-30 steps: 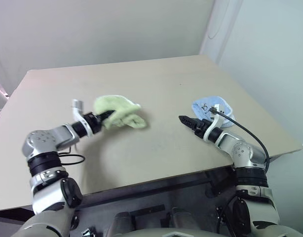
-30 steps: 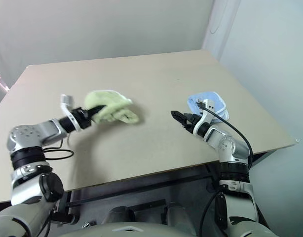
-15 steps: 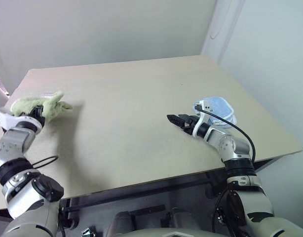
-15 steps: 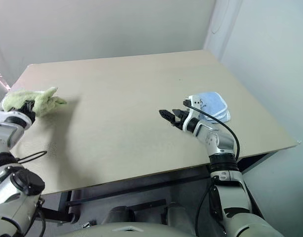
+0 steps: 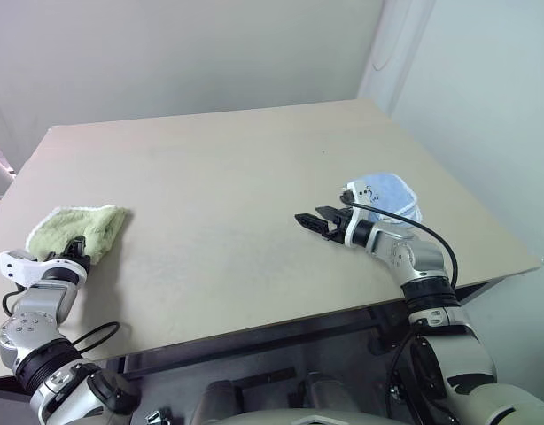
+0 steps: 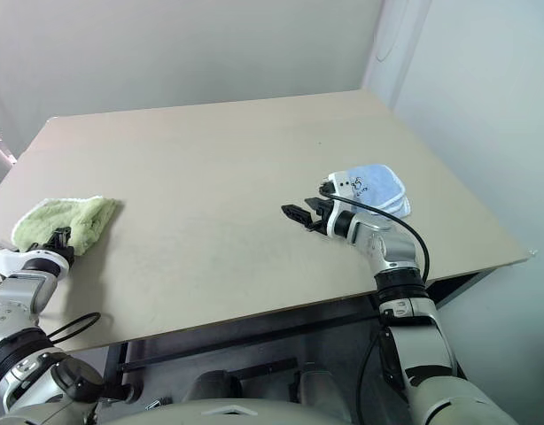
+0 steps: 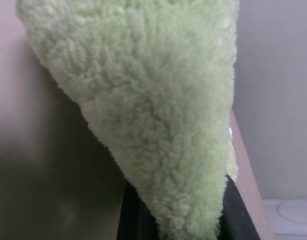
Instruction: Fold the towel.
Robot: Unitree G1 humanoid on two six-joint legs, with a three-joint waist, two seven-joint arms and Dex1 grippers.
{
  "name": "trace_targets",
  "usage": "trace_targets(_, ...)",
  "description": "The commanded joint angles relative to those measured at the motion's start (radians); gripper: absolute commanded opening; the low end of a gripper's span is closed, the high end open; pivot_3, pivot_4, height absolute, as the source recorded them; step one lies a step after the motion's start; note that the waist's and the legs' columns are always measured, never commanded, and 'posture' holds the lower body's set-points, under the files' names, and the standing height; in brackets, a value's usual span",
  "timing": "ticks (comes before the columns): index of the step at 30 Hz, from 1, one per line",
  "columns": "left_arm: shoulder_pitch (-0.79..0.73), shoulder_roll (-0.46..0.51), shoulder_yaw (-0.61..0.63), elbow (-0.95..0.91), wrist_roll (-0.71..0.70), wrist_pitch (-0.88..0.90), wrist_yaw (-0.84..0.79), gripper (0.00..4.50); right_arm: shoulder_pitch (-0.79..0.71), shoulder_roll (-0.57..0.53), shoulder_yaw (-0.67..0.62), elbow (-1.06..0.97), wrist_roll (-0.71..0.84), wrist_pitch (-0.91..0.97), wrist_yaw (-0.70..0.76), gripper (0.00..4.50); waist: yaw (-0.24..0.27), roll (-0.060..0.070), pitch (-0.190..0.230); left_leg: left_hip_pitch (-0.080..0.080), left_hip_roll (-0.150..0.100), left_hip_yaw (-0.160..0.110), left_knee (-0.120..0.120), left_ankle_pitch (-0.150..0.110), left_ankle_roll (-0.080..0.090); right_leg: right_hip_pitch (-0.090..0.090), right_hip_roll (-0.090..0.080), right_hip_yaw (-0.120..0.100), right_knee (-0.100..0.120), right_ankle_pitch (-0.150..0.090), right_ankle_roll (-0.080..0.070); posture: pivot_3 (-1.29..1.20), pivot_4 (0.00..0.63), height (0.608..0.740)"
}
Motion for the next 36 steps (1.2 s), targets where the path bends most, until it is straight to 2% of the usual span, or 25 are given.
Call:
trace_targets(1, 0.012, -0.021, -0.017, -0.044, -0.059, 0.004, -0.005, 1.73, -0.028, 0.001, -0.001, -0.007, -0.006, -0.024, 0.011, 4.5, 0.001, 0.0, 0.0, 0.0, 0.0, 0.0, 0.0, 0.0, 0.0, 0.0, 0.0, 0.0, 0.0, 0.0, 0.0, 0.0, 0.0, 0.74)
trace_targets(8, 0.024, -0.025, -0.038, -0.09, -0.106, -0.01, 0.003, 4.37, -0.016, -0.006, 0.004, -0.019, -0.013, -0.022, 0.025, 4.5, 0.001, 0.0, 0.0, 0.0, 0.0, 0.0, 0.0, 0.0, 0.0, 0.0, 0.0, 0.0, 0.0, 0.0, 0.0, 0.0, 0.0, 0.74)
trace_targets(9, 0.023, -0.026, -0.041, -0.101, -0.111, -0.013, 0.011, 4.47, -0.012, -0.008, 0.007, -0.026, -0.011, -0.017, 0.035, 4.5, 0.001, 0.0, 0.0, 0.0, 0.0, 0.0, 0.0, 0.0, 0.0, 0.0, 0.0, 0.0, 0.0, 0.0, 0.0, 0.0, 0.0, 0.74)
trace_targets(14, 0.042, -0.04, -0.062, -0.171, -0.04, -0.082, 0.178, 4.47, 0.0, -0.026, 0.016, -0.059, -0.004, 0.0, 0.079, 4.5, 0.002, 0.0, 0.0, 0.0, 0.0, 0.0, 0.0, 0.0, 0.0, 0.0, 0.0, 0.0, 0.0, 0.0, 0.0, 0.0, 0.0, 0.74)
trace_targets(20, 0.155, -0.2, -0.109, -0.458, -0.204, 0.005, 0.4, 4.47, 0.005, -0.077, 0.03, -0.102, -0.011, 0.007, 0.134, 4.5, 0.005, -0.001, -0.001, -0.001, 0.0, 0.001, 0.001, 0.0, 0.0, 0.0, -0.001, 0.002, -0.001, 0.0, 0.0, 0.0, 0.0, 0.74)
trace_targets(23, 0.219, -0.238, -0.157, -0.556, -0.273, 0.043, 0.47, 4.47, -0.003, -0.09, 0.023, -0.11, -0.011, 0.005, 0.134, 4.5, 0.006, -0.001, -0.001, 0.0, 0.0, 0.001, 0.001, 0.0, 0.0, 0.001, 0.0, 0.003, -0.001, 0.0, 0.0, 0.0, 0.0, 0.74)
trace_targets(25, 0.294, -0.188, -0.268, -0.656, -0.29, 0.117, 0.358, 4.47, 0.003, -0.103, 0.009, -0.14, 0.005, 0.01, 0.141, 4.5, 0.005, -0.001, -0.001, 0.001, 0.0, 0.001, 0.001, 0.0, 0.0, 0.002, 0.0, 0.003, -0.001, 0.0, -0.001, 0.0, 0.0, 0.74)
trace_targets(27, 0.344, -0.115, -0.377, -0.735, -0.207, 0.102, 0.206, 4.47, 0.013, -0.114, 0.0, -0.167, 0.015, 0.013, 0.145, 4.5, 0.006, -0.001, 0.0, 0.001, 0.0, 0.001, 0.002, 0.0, 0.0, 0.001, 0.001, 0.003, -0.001, -0.002, -0.004, 0.0, 0.0, 0.74)
trace_targets(31, 0.361, 0.014, -0.541, -0.775, -0.018, -0.018, -0.039, 4.47, 0.03, -0.132, -0.002, -0.209, 0.023, 0.002, 0.16, 4.5, 0.003, 0.0, -0.001, 0.001, 0.0, 0.001, 0.002, 0.001, -0.001, 0.001, 0.002, 0.003, -0.002, -0.002, -0.006, 0.0, 0.0, 0.74)
trace_targets(33, 0.366, 0.114, -0.659, -0.753, 0.118, -0.074, -0.177, 4.47, 0.043, -0.114, -0.038, -0.219, 0.022, -0.081, 0.133, 4.5, 0.003, 0.001, -0.001, 0.001, 0.0, 0.002, 0.002, 0.001, -0.001, 0.001, 0.001, 0.003, -0.003, -0.002, -0.006, 0.0, 0.0, 0.74)
trace_targets(36, 0.344, 0.196, -0.823, -0.676, 0.302, -0.265, -0.432, 4.47, 0.074, -0.125, -0.033, -0.253, 0.02, -0.115, 0.156, 4.5, 0.003, 0.004, 0.0, 0.001, -0.001, 0.004, 0.001, 0.001, -0.001, 0.0, 0.001, 0.004, -0.003, -0.002, -0.006, 0.0, 0.0, 0.74)
